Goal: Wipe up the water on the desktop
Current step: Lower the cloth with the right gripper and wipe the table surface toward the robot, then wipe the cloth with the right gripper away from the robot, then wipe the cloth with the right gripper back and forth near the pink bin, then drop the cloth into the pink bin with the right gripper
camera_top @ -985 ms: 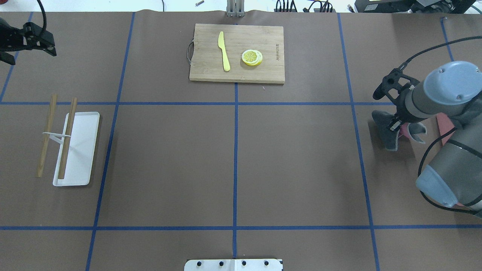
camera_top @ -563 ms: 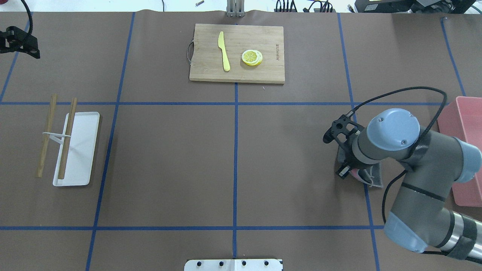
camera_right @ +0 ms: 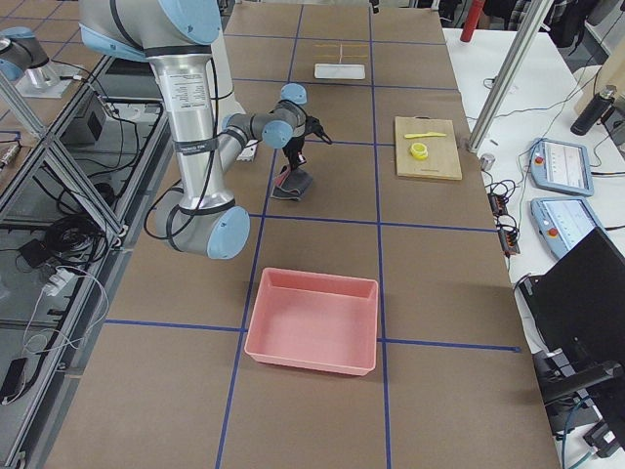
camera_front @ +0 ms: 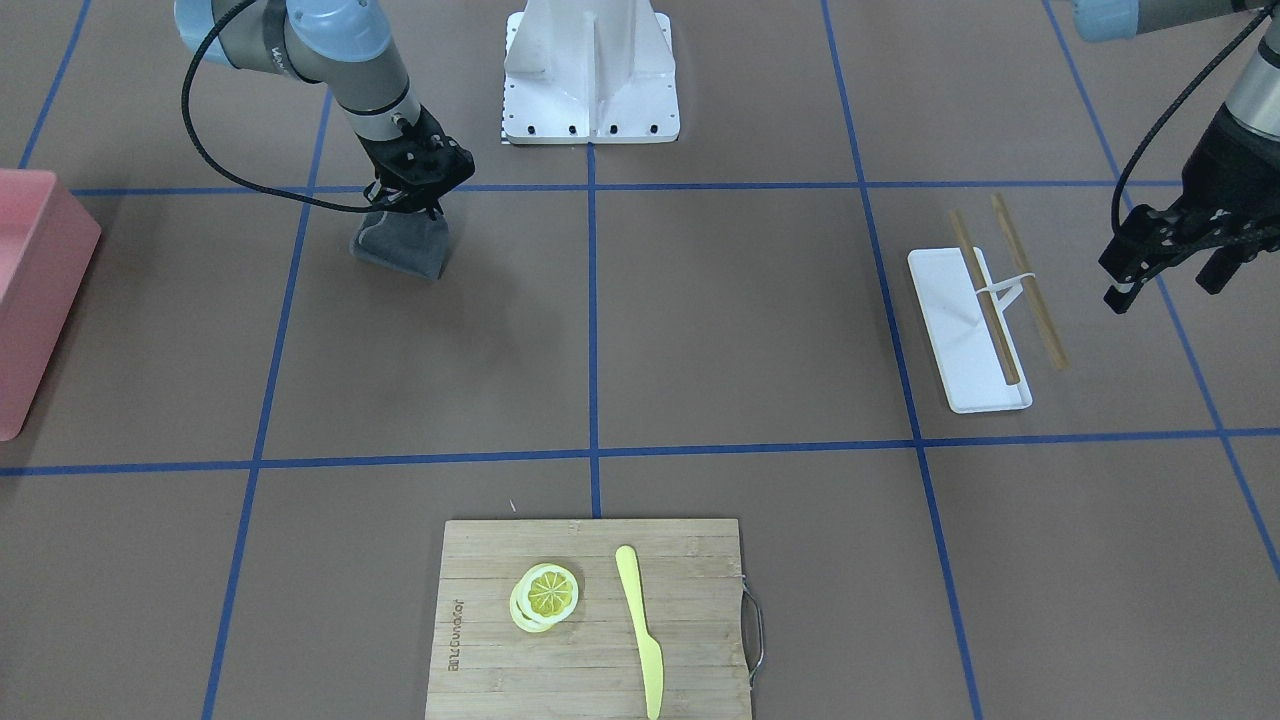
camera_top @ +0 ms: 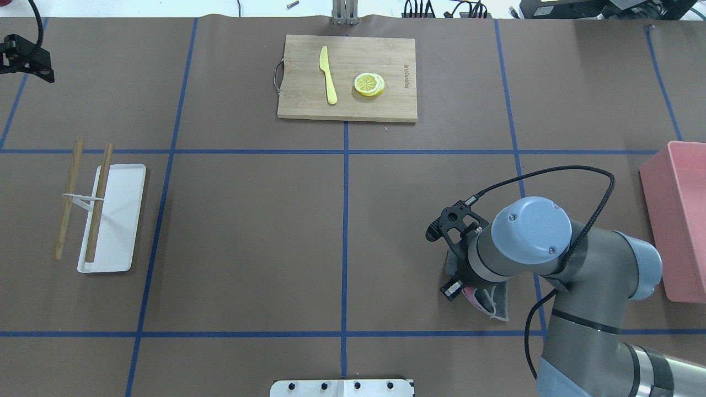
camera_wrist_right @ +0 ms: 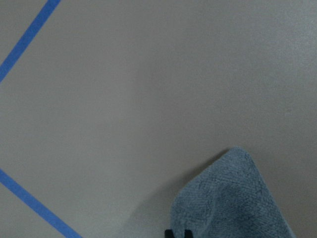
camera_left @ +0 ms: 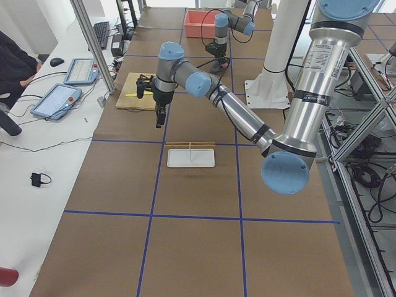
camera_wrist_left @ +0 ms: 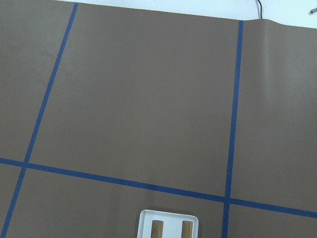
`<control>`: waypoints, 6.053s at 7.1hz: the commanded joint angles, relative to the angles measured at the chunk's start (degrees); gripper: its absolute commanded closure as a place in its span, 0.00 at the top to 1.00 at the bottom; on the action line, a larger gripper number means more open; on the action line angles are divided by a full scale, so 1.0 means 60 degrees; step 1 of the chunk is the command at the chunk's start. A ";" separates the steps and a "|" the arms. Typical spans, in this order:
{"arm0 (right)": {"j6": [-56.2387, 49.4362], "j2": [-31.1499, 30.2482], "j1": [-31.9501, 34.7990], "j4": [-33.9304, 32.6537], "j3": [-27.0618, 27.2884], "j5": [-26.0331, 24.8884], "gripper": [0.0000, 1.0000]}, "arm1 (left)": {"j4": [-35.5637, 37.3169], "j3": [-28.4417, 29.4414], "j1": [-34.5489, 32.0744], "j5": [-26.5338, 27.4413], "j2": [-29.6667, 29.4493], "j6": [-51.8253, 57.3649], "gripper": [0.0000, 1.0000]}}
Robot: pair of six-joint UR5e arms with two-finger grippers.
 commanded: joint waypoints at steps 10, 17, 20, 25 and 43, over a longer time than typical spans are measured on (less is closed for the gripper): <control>-0.5719 -0.0338 0.4615 -0.0946 -0.2535 0.0973 0.00 | -0.0083 0.0310 -0.1630 -0.0088 0.3082 0.5447 0.98; -0.2820 -0.0284 0.2597 -0.0932 -0.1165 0.1676 0.00 | -0.0142 0.1043 -0.2363 -0.0088 0.2984 0.6782 0.98; -0.2015 -0.1987 0.1790 -0.0917 0.0171 0.1530 0.00 | -0.0142 0.0956 -0.2363 -0.0103 0.2939 0.6738 0.98; -0.2215 -0.1144 0.2427 -0.0932 -0.1150 0.1398 0.00 | -0.0142 0.0926 -0.2348 -0.0117 0.2939 0.6708 0.98; -1.0933 -0.1807 1.0697 -0.4893 -0.2271 0.3111 0.00 | -0.0142 0.0853 -0.2377 -0.0364 0.3042 0.6708 0.98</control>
